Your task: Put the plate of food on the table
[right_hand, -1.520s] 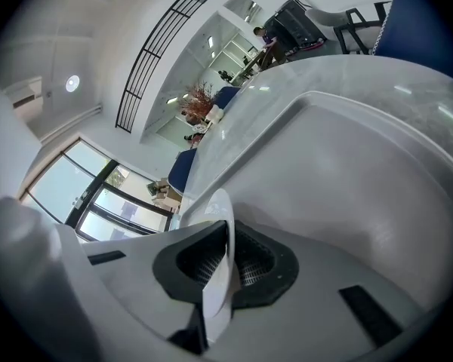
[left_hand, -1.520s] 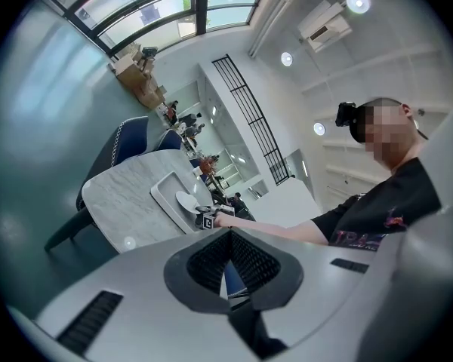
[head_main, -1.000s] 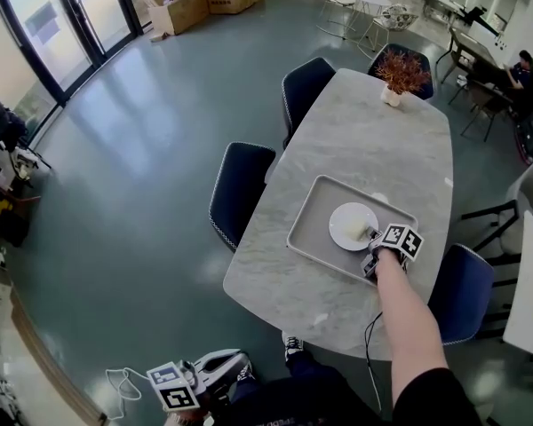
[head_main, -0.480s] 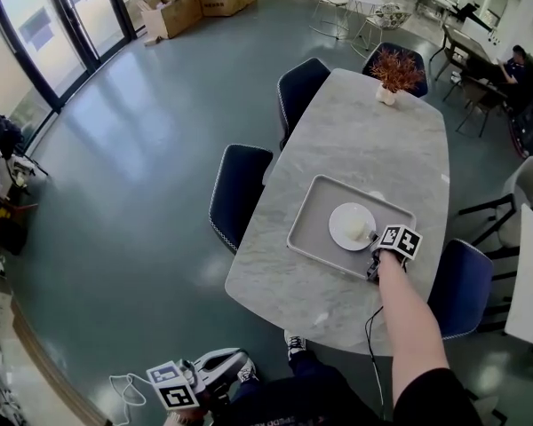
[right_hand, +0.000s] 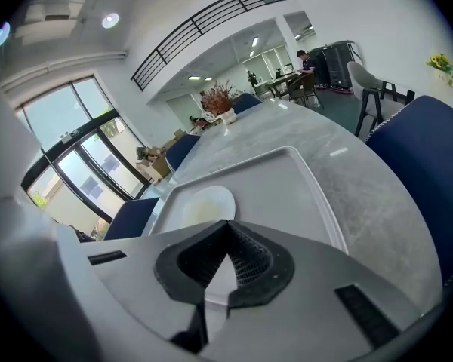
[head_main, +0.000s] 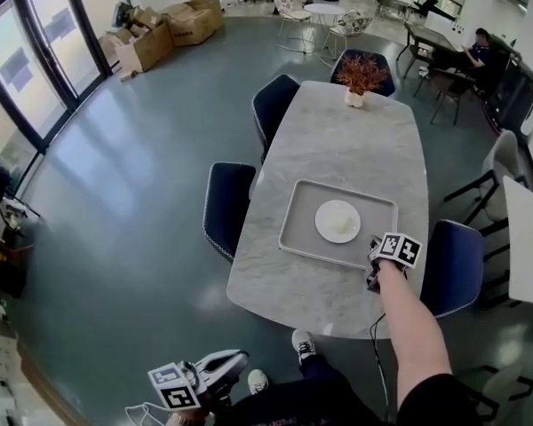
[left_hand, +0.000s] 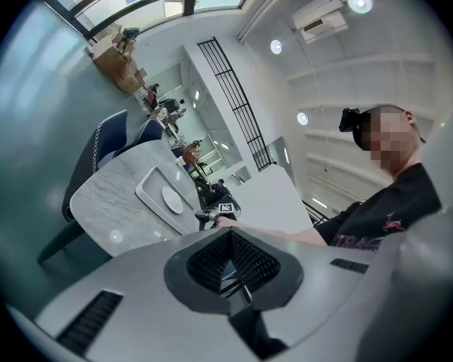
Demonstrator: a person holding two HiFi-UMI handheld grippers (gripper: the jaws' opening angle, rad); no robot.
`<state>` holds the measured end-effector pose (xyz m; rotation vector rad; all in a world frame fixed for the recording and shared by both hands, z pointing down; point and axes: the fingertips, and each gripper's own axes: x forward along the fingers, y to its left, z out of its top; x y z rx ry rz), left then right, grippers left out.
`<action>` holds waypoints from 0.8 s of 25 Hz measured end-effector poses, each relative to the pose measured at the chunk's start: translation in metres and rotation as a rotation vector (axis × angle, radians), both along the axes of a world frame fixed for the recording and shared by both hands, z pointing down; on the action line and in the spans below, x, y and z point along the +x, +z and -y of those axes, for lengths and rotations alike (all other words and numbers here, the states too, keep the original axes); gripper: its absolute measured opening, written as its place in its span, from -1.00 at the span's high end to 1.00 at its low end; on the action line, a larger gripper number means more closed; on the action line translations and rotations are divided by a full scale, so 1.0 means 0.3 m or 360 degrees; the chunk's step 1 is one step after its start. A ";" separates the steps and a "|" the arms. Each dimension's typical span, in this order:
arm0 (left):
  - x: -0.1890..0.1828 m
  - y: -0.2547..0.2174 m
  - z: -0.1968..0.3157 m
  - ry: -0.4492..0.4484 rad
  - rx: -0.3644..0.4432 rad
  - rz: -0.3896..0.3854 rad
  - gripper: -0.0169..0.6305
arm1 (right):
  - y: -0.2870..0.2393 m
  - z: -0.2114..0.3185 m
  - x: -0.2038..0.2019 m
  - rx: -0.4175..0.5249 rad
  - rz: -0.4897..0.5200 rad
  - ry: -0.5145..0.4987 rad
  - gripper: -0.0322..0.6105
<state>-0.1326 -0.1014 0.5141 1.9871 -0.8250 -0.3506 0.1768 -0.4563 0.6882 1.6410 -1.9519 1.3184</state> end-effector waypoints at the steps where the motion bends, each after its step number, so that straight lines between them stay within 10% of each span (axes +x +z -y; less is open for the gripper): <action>1: -0.006 -0.005 -0.006 0.0023 0.0009 0.0003 0.93 | -0.026 -0.027 -0.002 0.0024 0.0023 0.0003 0.86; 20: 0.049 -0.007 -0.312 0.0466 0.0077 0.0059 0.93 | -0.368 -1.072 -0.285 0.0339 0.0593 -0.0273 0.86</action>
